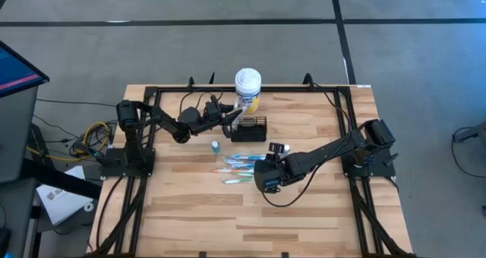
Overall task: Pick & Place toothbrushing station
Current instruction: Put the orange toothbrush into the black wire organizer
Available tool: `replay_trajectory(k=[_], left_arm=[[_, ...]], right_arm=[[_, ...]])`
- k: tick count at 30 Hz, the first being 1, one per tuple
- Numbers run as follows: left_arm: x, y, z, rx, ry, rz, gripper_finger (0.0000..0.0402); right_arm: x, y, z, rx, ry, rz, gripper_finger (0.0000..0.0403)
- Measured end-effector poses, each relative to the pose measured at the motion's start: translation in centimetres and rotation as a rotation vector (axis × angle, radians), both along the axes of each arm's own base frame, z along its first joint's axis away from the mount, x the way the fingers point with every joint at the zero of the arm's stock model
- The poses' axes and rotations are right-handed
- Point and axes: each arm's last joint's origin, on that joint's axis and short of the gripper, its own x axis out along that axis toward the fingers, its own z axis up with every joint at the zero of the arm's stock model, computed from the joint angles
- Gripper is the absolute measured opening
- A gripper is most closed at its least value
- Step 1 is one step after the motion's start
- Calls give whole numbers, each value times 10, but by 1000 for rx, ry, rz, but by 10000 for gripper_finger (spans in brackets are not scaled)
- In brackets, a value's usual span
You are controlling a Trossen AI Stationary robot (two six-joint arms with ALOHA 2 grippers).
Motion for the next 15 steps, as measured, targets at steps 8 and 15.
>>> replay_trajectory(k=[8,15], left_arm=[[0,1,0,0,0,4,104],[-3,0,9,12,-26,4,104]], right_arm=[[0,0,0,0,0,0,127],[0,0,0,0,0,0,127]])
